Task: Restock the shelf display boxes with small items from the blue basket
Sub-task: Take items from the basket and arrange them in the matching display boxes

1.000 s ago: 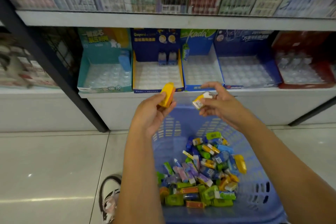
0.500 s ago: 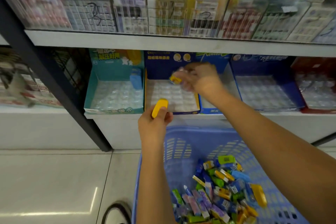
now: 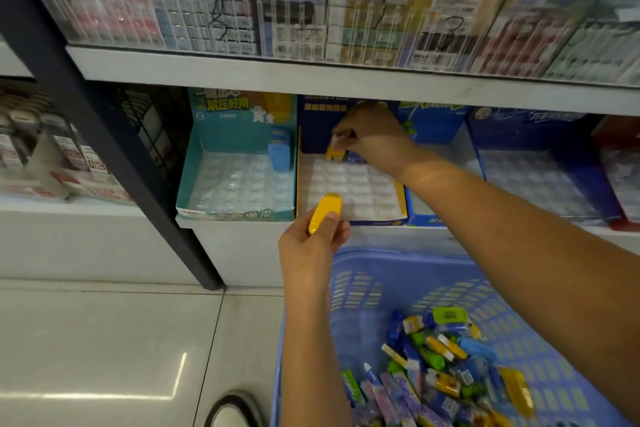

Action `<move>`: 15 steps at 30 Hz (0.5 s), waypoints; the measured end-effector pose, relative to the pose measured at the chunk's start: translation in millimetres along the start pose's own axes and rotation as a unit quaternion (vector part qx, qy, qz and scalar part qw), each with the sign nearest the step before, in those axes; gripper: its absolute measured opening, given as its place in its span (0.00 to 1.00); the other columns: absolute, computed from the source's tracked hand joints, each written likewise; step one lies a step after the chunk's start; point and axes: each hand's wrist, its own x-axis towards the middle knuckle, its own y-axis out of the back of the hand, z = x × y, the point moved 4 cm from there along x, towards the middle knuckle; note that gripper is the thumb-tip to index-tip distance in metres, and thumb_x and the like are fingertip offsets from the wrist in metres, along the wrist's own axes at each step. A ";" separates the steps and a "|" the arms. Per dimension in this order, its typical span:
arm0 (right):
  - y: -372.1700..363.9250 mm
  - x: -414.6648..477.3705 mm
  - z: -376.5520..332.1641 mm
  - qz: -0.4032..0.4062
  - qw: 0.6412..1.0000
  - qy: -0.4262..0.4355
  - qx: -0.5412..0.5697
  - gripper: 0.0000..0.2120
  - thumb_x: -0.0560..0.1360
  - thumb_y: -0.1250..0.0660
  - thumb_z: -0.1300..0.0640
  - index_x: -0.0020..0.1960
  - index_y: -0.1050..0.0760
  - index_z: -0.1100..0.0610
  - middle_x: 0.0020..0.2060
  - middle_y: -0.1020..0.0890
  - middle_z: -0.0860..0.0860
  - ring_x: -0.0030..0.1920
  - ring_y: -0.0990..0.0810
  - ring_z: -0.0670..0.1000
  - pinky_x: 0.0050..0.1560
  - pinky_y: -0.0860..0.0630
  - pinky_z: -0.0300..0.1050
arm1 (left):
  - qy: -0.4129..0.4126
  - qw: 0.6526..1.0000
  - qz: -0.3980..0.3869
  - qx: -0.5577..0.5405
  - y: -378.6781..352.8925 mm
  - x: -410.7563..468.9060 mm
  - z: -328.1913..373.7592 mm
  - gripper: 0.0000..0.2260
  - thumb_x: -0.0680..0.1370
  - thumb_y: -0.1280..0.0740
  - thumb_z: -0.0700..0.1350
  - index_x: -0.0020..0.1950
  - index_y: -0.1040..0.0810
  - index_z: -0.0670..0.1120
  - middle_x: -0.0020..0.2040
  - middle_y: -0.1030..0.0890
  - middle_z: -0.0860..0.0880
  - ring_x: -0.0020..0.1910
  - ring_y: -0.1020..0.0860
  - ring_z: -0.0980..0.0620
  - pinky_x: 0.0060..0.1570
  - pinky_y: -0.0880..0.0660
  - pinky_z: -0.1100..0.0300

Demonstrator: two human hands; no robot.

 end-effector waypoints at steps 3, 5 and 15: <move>-8.1 -1.7 3.1 0.006 0.999 0.024 -0.029 0.15 0.78 0.37 0.56 0.62 0.23 0.63 0.60 0.25 0.61 0.63 0.29 0.60 0.59 0.32 0.48 | 0.007 1.000 -0.013 0.003 1.6 0.7 -0.5 0.10 0.76 0.33 0.35 0.57 0.20 0.38 0.38 0.18 0.49 0.39 0.18 0.51 0.37 0.23 0.69; -10.3 -10.3 0.3 0.077 0.993 0.072 -0.045 0.14 0.77 0.36 0.59 0.58 0.22 0.66 0.53 0.23 0.64 0.60 0.28 0.65 0.55 0.30 0.51 | 0.009 1.000 -0.025 0.008 1.9 0.0 -0.2 0.11 0.76 0.34 0.34 0.57 0.21 0.38 0.40 0.17 0.48 0.41 0.18 0.51 0.39 0.22 0.69; -9.4 -59.2 -20.0 0.131 0.990 0.020 0.050 0.20 0.78 0.37 0.51 0.69 0.31 0.51 0.62 0.28 0.55 0.60 0.28 0.57 0.57 0.29 0.53 | -0.016 0.997 -0.024 -0.078 1.8 -14.0 25.0 0.05 0.78 0.35 0.44 0.50 0.21 0.52 0.49 0.17 0.54 0.50 0.20 0.56 0.49 0.24 0.62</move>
